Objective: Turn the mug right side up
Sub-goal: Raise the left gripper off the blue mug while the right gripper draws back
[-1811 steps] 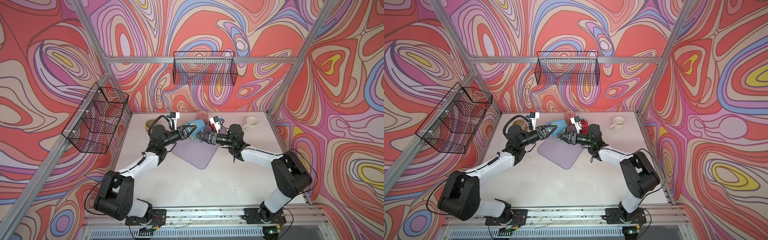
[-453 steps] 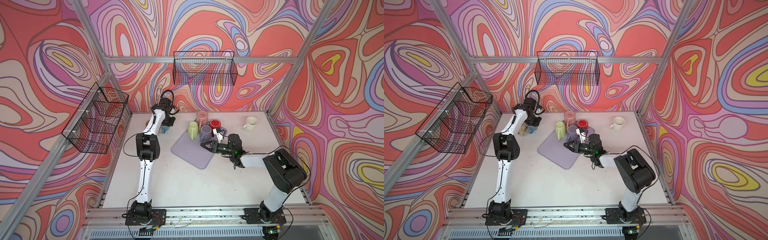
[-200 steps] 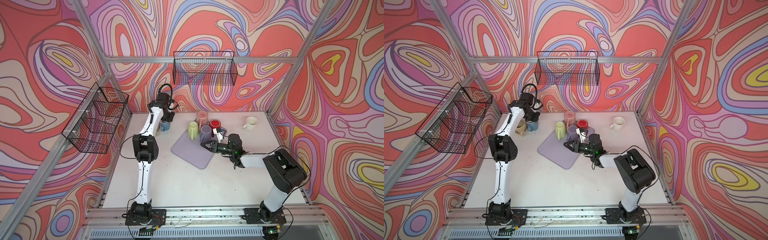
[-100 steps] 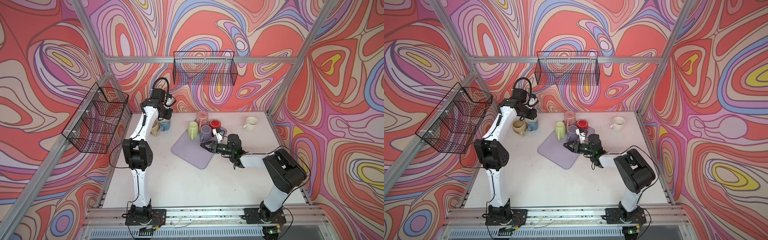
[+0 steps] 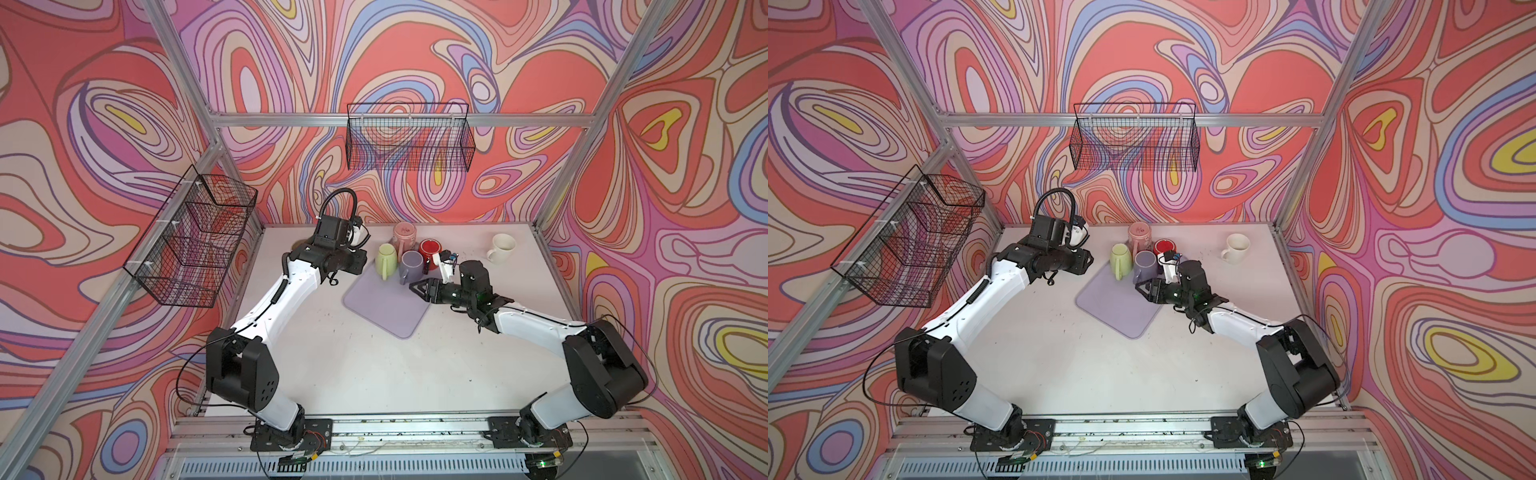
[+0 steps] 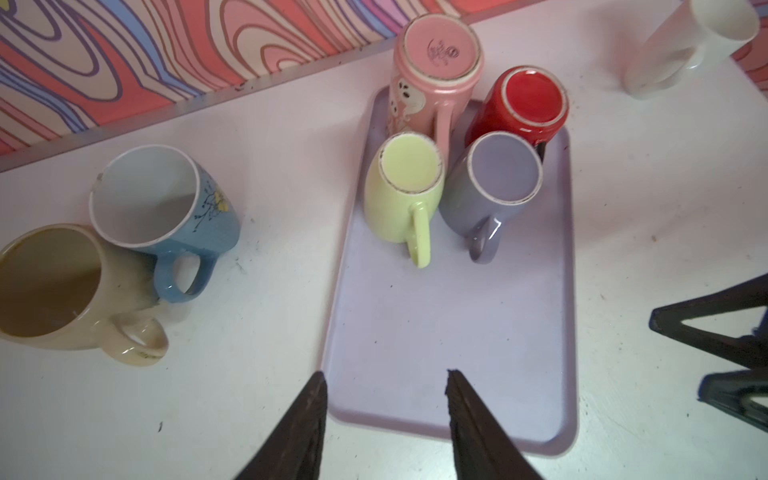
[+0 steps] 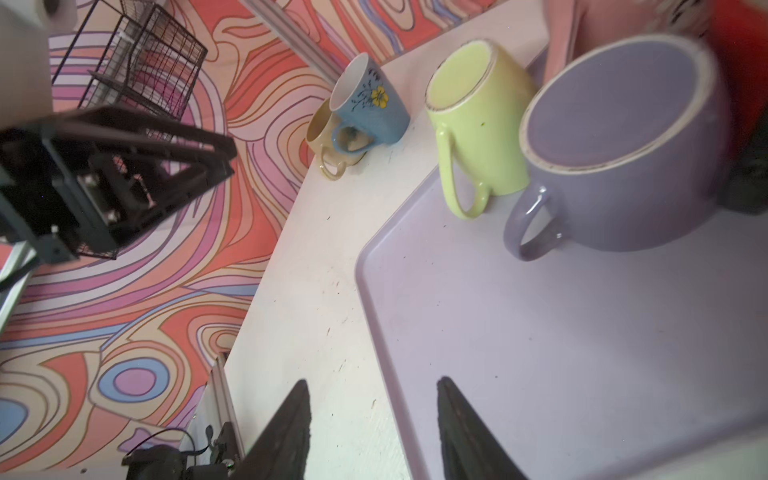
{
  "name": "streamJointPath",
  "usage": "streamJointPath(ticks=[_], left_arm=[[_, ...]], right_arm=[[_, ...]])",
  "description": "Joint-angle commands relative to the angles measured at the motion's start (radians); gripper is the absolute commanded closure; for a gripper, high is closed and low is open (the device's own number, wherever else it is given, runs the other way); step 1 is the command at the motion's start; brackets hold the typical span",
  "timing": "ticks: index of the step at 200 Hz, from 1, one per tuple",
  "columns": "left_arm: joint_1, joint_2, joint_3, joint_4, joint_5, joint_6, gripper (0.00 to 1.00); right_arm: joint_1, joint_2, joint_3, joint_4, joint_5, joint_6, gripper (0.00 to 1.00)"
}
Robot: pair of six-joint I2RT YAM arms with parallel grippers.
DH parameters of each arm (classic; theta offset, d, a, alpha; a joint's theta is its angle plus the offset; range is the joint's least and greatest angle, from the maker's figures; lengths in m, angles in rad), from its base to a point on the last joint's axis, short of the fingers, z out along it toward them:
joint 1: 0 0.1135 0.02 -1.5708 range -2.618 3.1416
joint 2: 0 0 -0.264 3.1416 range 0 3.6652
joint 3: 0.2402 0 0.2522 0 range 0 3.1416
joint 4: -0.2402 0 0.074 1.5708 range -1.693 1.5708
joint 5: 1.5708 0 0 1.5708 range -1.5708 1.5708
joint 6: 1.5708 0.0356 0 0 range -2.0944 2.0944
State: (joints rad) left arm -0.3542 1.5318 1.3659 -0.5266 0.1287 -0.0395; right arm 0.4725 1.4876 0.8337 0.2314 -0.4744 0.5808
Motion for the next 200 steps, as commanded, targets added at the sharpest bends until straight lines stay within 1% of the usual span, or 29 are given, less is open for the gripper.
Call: streamJointPath(ticks=[1,19,24,36,59,64,72,91,112,141,154,167,200], left_arm=[[-0.022,-0.084,-0.132,0.172,-0.054,-0.112,0.44],[-0.037,-0.114,-0.216,0.227,-0.075,-0.168,0.44],[-0.043,-0.119,-0.233,0.243,-0.077,-0.179,0.39],[-0.059,-0.125,-0.269,0.256,-0.078,-0.190,0.38],[-0.090,-0.107,-0.297,0.320,-0.107,-0.218,0.36],[-0.094,-0.097,-0.297,0.326,-0.111,-0.223,0.32],[-0.096,-0.077,-0.297,0.340,-0.118,-0.234,0.30],[-0.098,-0.016,-0.279,0.369,-0.118,-0.252,0.30],[-0.100,0.085,-0.234,0.375,-0.097,-0.252,0.30],[-0.100,0.217,-0.146,0.360,-0.094,-0.240,0.30],[-0.099,0.266,-0.098,0.339,-0.067,-0.237,0.30],[-0.100,0.302,-0.063,0.333,-0.047,-0.236,0.31],[-0.100,0.365,-0.010,0.330,-0.066,-0.232,0.31]], right_arm=[[0.005,-0.089,0.042,-0.237,0.178,-0.114,0.49],[0.005,-0.136,0.071,-0.340,0.247,-0.141,0.49],[0.005,-0.144,0.081,-0.370,0.265,-0.148,0.49],[0.004,-0.165,0.105,-0.431,0.296,-0.160,0.49],[0.005,-0.192,0.139,-0.518,0.349,-0.165,0.48],[0.004,-0.196,0.145,-0.535,0.362,-0.166,0.48],[0.005,-0.203,0.154,-0.558,0.380,-0.162,0.48],[0.005,-0.225,0.160,-0.603,0.421,-0.151,0.48],[0.005,-0.263,0.163,-0.668,0.455,-0.138,0.47],[0.005,-0.359,0.130,-0.734,0.521,-0.116,0.46],[0.005,-0.394,0.117,-0.763,0.551,-0.106,0.45],[0.005,-0.418,0.110,-0.789,0.572,-0.101,0.44],[0.004,-0.440,0.108,-0.815,0.611,-0.099,0.42]])
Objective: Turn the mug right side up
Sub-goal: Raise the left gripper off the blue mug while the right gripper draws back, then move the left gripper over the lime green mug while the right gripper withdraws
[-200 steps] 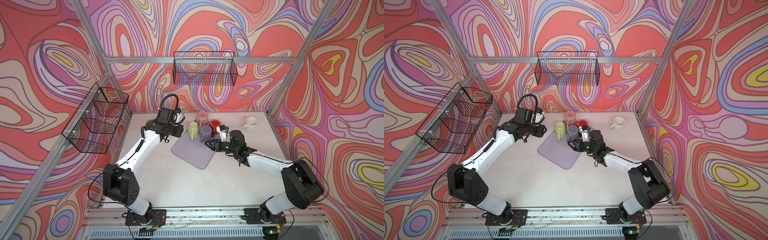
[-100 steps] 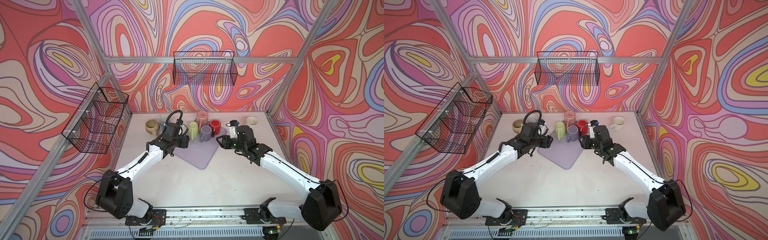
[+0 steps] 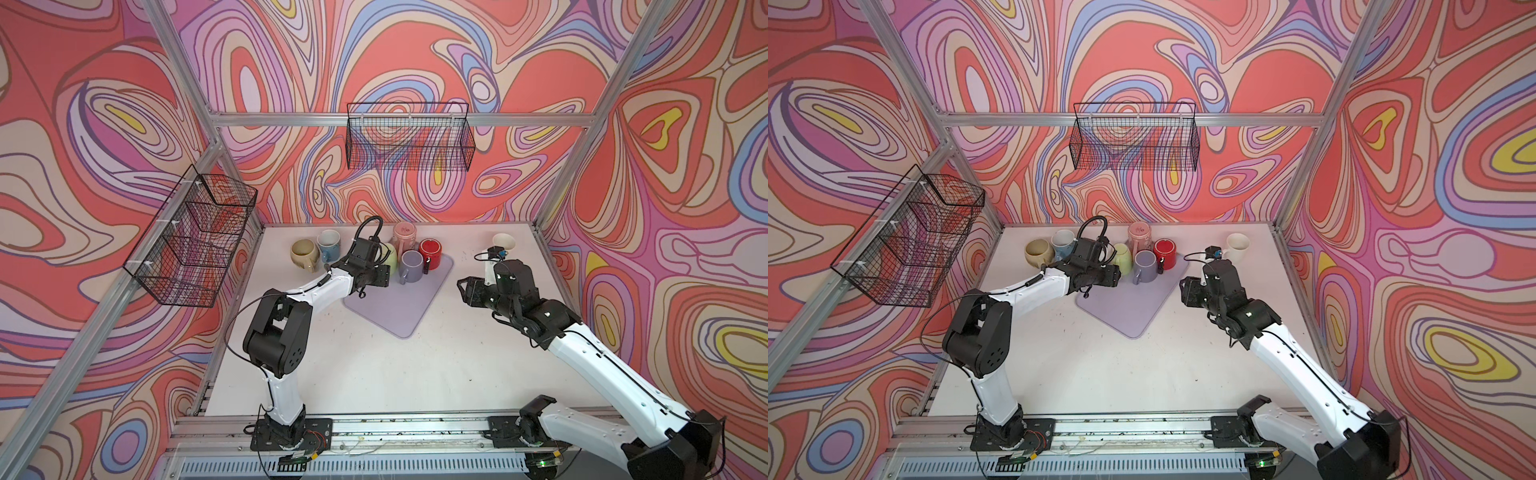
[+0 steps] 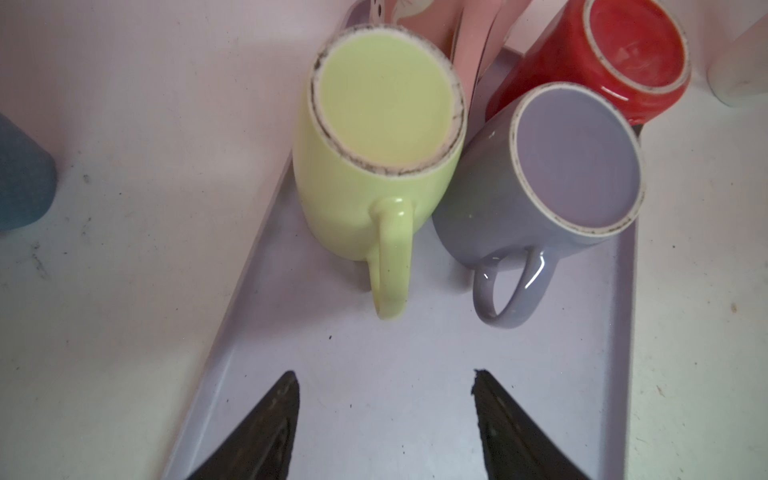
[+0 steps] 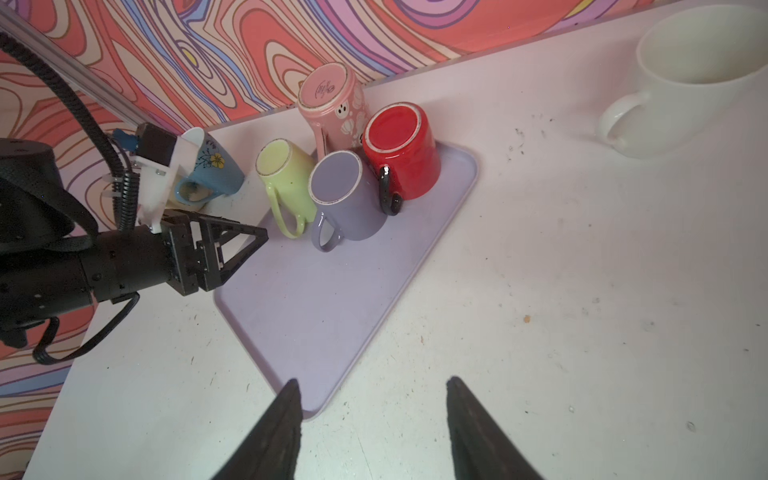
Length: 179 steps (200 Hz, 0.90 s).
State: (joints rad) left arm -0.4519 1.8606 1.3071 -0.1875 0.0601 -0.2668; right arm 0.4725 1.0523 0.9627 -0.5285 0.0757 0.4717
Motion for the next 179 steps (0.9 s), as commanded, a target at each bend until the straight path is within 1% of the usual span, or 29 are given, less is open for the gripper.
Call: streamJointPath(ticks=[1,34,66,78,103,136,154,179], left_arm=[[-0.002,0.039,0.050,-0.009,0.001,-0.005,0.31],[-0.002,0.113,0.130,-0.042,0.004,-0.008,0.32],[-0.003,0.192,0.215,-0.068,-0.002,-0.011,0.36],[-0.002,0.216,0.243,-0.109,-0.012,-0.009,0.38],[-0.002,0.247,0.285,-0.133,-0.013,-0.002,0.48],[-0.002,0.261,0.288,-0.140,-0.024,0.001,0.58],[-0.002,0.256,0.273,-0.144,-0.030,0.008,0.68],[-0.002,0.230,0.233,-0.134,-0.042,0.019,0.75]], right_arm=[[0.004,-0.005,-0.020,-0.055,0.061,0.010,0.42],[0.004,0.022,0.003,-0.053,0.053,-0.007,0.42],[0.004,0.037,0.004,-0.035,0.053,-0.017,0.42],[0.003,0.043,0.002,-0.026,0.050,-0.019,0.42],[0.003,0.062,0.002,-0.011,0.043,-0.025,0.42],[0.004,0.094,0.001,0.018,0.029,-0.027,0.42],[0.002,0.105,-0.003,0.032,0.019,-0.027,0.42],[0.002,0.117,-0.011,0.048,0.013,-0.026,0.42]])
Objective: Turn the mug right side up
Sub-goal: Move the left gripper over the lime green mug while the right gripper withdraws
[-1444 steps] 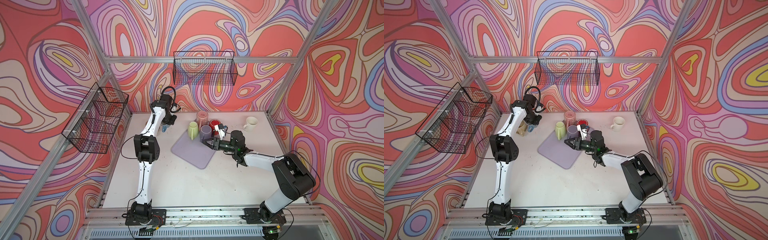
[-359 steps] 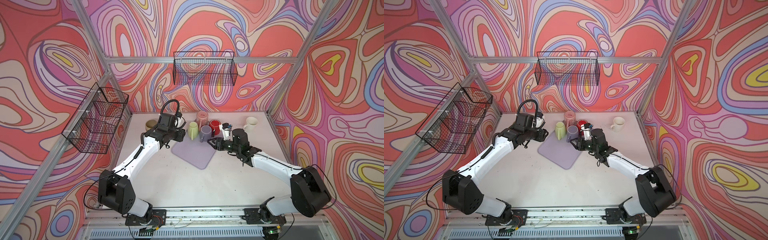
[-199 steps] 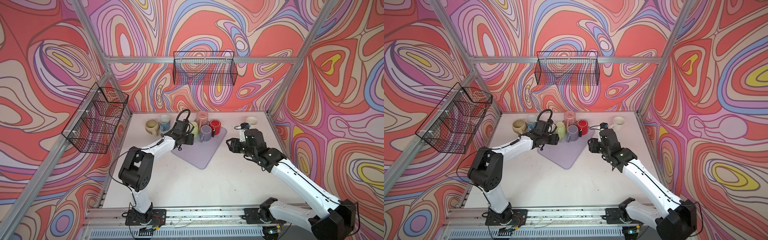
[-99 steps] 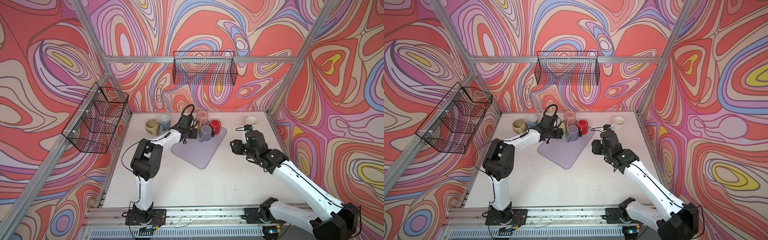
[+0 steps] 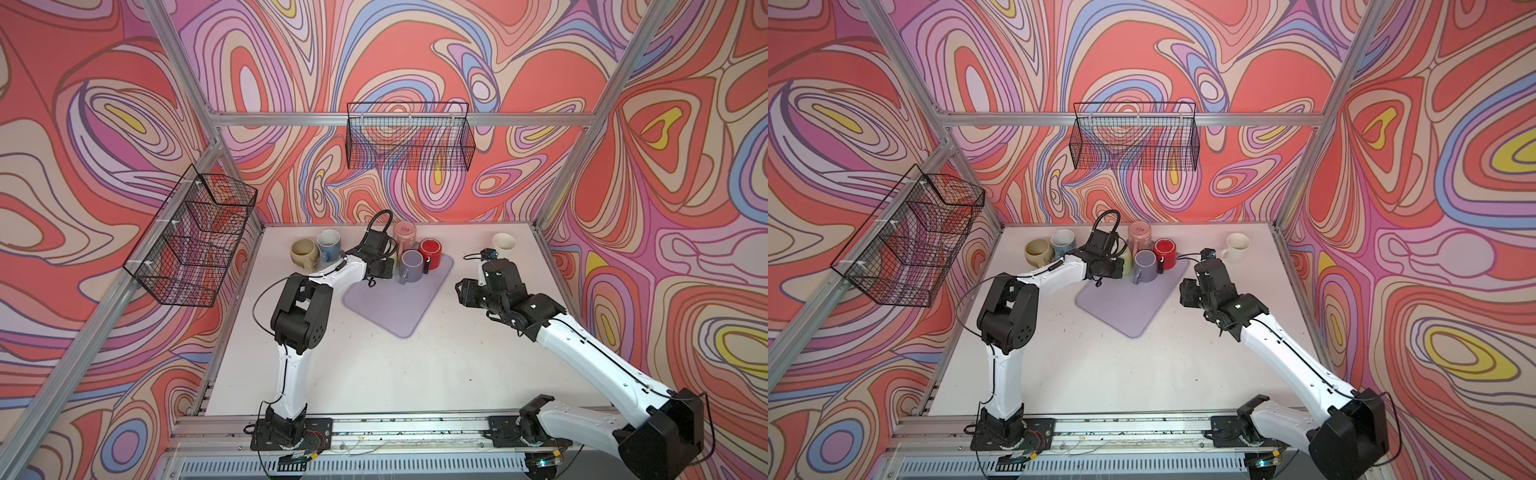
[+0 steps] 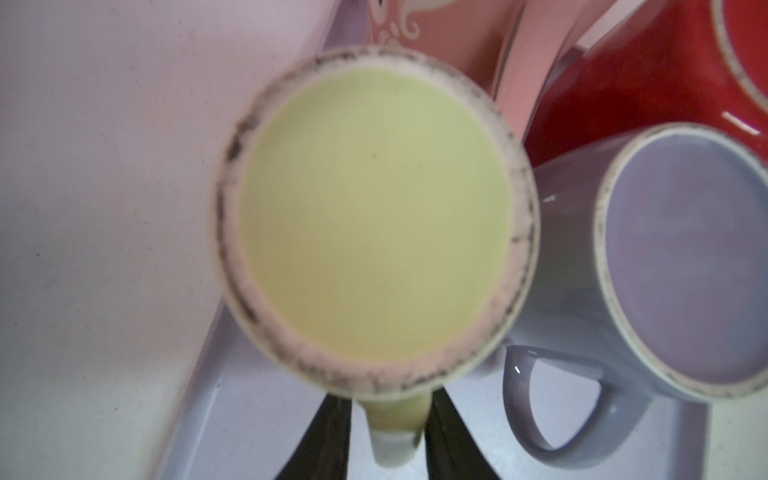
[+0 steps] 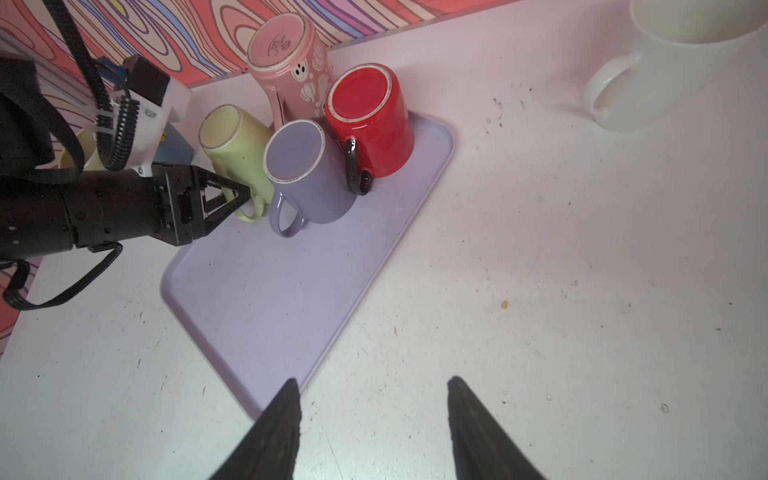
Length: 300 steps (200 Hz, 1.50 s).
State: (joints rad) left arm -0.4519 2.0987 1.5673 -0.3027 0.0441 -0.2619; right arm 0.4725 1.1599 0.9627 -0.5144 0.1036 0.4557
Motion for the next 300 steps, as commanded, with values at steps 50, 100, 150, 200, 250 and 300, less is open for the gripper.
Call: streamJointPath(ticks=[50,100,150,200,250,300], left_arm=[[-0.002,-0.041,-0.062,-0.023,-0.041,0.039,0.91],[-0.002,-0.143,-0.157,-0.013,-0.022,0.058,0.93],[-0.021,-0.285,-0.323,0.012,-0.017,0.055,0.94],[-0.038,-0.353,-0.444,0.033,-0.078,0.044,0.83],[-0.044,-0.338,-0.459,0.032,-0.094,0.030,0.65],[-0.059,-0.314,-0.485,0.097,-0.112,0.033,0.54]], right_arm=[[0.002,0.020,-0.024,0.060,-0.031,0.001,0.43],[0.002,0.011,-0.052,0.088,-0.043,0.023,0.43],[0.003,0.029,-0.057,0.108,-0.059,0.021,0.43],[0.002,0.025,-0.070,0.119,-0.063,0.025,0.43],[0.003,0.020,-0.077,0.124,-0.063,0.023,0.43],[0.002,0.033,-0.078,0.133,-0.064,0.012,0.43]])
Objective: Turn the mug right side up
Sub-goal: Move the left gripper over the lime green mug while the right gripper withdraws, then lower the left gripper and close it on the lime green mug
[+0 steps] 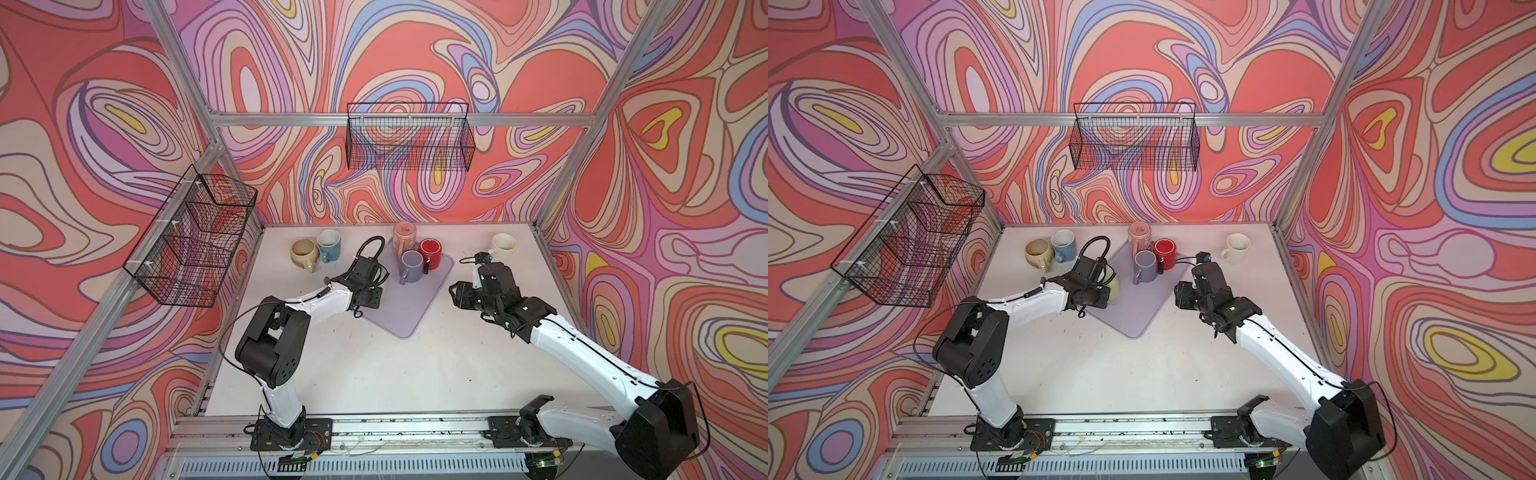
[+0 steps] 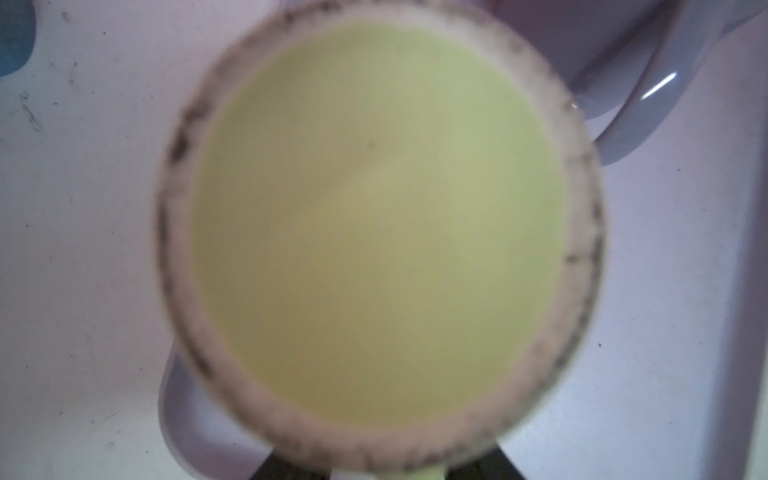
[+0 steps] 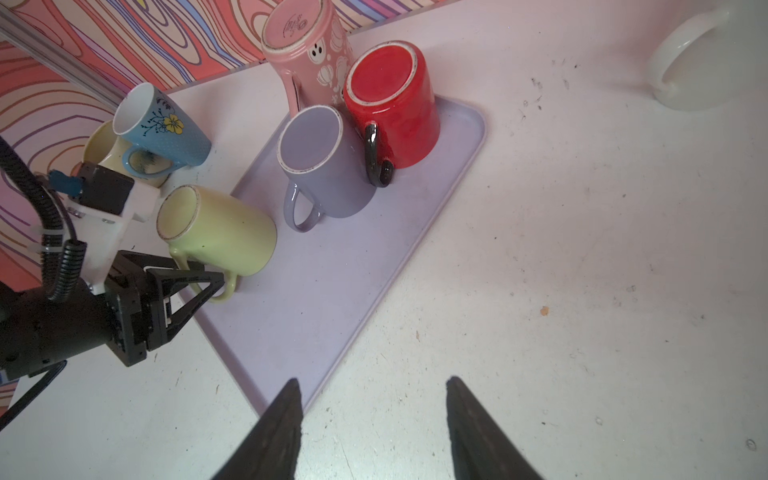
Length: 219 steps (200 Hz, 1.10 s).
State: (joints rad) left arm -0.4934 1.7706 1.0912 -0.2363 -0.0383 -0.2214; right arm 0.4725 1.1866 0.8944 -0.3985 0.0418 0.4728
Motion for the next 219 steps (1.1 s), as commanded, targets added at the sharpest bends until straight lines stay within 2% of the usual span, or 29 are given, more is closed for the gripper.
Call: streamJointPath(ticks=[1,127,219], left_arm=[[-0.017,0.015,-0.009,0.031,-0.031,-0.007,0.54],[-0.034,0.063,-0.048,0.097,-0.066,-0.025,0.58],[-0.034,0.068,-0.060,0.142,-0.055,-0.026,0.77]], right_arm=[[0.002,0.008,-0.009,0.018,-0.002,-0.005,0.43],[0.002,0.033,-0.022,0.046,-0.007,-0.005,0.43],[0.002,0.031,-0.031,0.046,-0.005,0.001,0.43]])
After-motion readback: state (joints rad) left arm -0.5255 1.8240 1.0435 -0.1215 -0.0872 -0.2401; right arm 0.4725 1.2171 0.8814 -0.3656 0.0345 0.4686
